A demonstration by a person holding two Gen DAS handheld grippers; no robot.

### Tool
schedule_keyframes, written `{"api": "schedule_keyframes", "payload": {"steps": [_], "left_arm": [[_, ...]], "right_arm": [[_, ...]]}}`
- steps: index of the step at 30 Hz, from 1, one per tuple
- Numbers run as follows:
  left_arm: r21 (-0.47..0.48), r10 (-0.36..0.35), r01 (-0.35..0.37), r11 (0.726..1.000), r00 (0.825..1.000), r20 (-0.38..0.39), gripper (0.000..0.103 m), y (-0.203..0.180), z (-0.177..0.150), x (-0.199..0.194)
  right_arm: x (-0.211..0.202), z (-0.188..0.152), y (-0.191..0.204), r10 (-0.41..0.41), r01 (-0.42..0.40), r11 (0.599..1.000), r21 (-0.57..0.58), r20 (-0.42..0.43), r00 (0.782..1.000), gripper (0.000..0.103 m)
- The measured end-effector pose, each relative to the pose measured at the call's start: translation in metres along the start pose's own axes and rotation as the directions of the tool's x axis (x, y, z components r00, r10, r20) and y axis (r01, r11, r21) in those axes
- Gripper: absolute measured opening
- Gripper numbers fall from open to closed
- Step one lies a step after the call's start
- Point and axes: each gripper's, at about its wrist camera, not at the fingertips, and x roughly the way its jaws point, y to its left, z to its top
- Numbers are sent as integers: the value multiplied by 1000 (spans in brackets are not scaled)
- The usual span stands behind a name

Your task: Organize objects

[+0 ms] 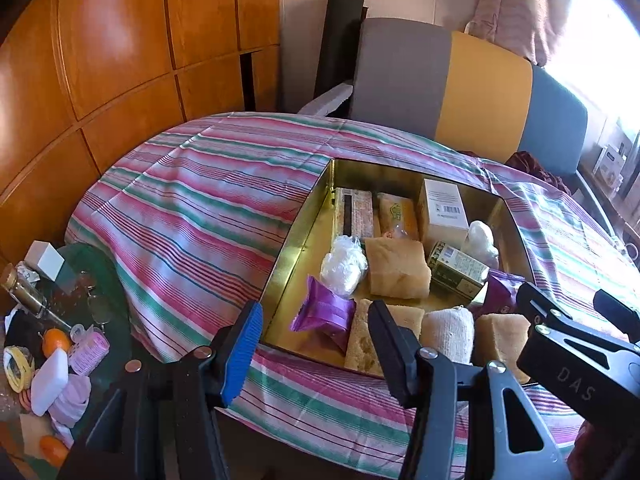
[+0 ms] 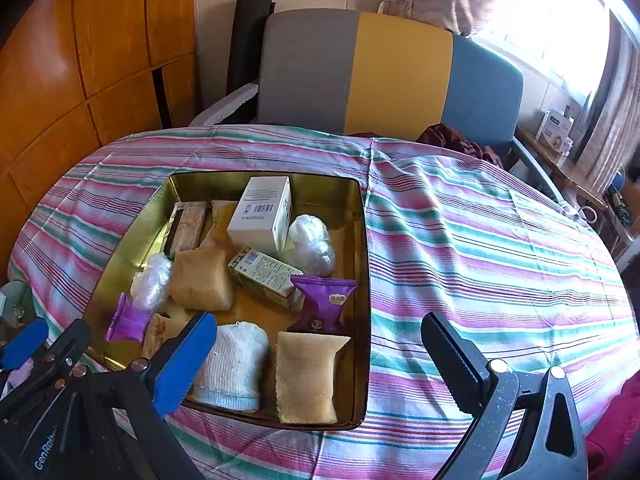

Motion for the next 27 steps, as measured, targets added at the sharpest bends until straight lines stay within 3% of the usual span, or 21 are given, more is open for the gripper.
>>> {"api": "schedule_keyframes", "payload": {"steps": [27], "left_arm": [[13, -1, 1, 1000, 1000, -3, 55, -3, -1, 1]], "right_arm": [[-1, -2, 2, 0, 0, 1000, 1, 6, 1000, 103]]}}
